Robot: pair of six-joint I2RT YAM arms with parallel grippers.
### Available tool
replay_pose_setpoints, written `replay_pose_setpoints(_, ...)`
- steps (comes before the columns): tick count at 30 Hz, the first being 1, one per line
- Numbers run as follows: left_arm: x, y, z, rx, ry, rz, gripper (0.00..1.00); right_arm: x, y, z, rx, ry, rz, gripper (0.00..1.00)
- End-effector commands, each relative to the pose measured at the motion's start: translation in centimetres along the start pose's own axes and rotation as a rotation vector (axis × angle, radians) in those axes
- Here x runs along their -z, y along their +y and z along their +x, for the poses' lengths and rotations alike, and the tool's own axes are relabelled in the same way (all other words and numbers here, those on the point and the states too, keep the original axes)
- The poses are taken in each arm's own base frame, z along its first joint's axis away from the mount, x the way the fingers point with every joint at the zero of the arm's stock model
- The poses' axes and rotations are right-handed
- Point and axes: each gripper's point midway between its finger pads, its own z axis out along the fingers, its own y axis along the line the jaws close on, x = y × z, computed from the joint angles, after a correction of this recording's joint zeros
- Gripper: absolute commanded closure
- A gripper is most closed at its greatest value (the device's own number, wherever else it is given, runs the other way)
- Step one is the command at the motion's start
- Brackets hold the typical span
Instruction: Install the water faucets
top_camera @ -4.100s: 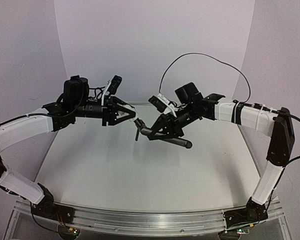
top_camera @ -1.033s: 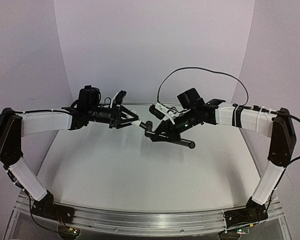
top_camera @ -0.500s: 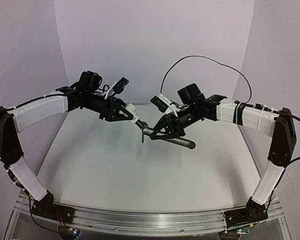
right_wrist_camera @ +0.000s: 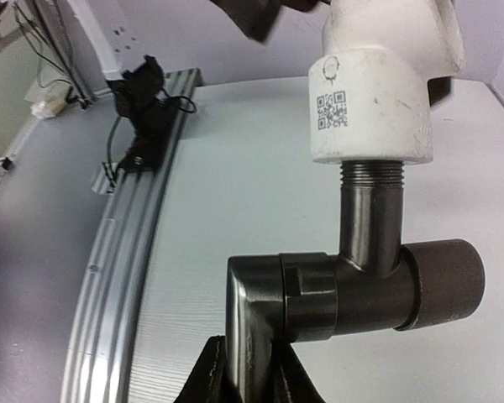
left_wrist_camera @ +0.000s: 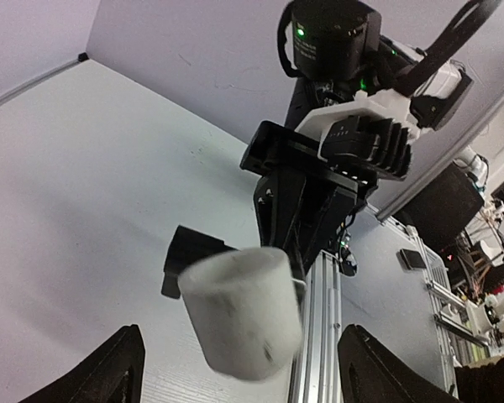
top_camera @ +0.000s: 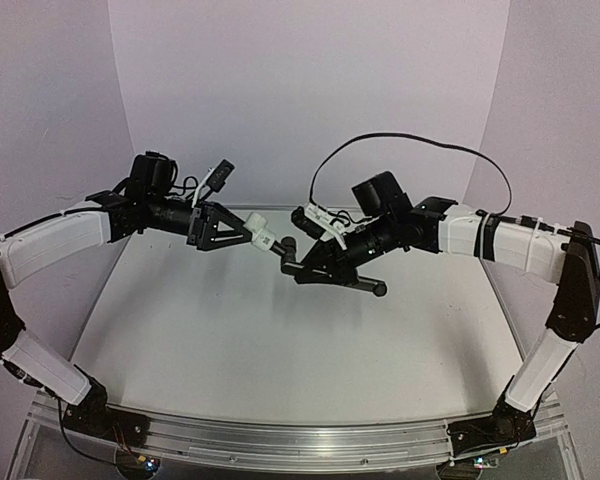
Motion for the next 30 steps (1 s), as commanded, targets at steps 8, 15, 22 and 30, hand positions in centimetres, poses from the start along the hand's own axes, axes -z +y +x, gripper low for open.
replay_pose_setpoints(8,2.8,3.3,-3.0,0.233,-0.166,-0.206,0.19,5.3,-7.2,-0.7,0.291,0.141,0.559,1.00)
replay_pose_setpoints(15,2.0,8.4,-3.2,0.758,-0.339,-0.251,0.28,6.8,-11.0,-0.3,0.524,0.348,0.899,1.00)
replay_pose_setpoints(22,0.6,9.2,-3.7,1.129,-0.471,0.012,0.13,4.5,-11.9,0.1,0.756,0.527,1.015,1.00)
replay_pose_setpoints(30,-2.4,10.2,-0.2,1.364,-0.402,0.031,0.11,2.0,-11.4,-0.2,0.836,0.560,1.011,1.00)
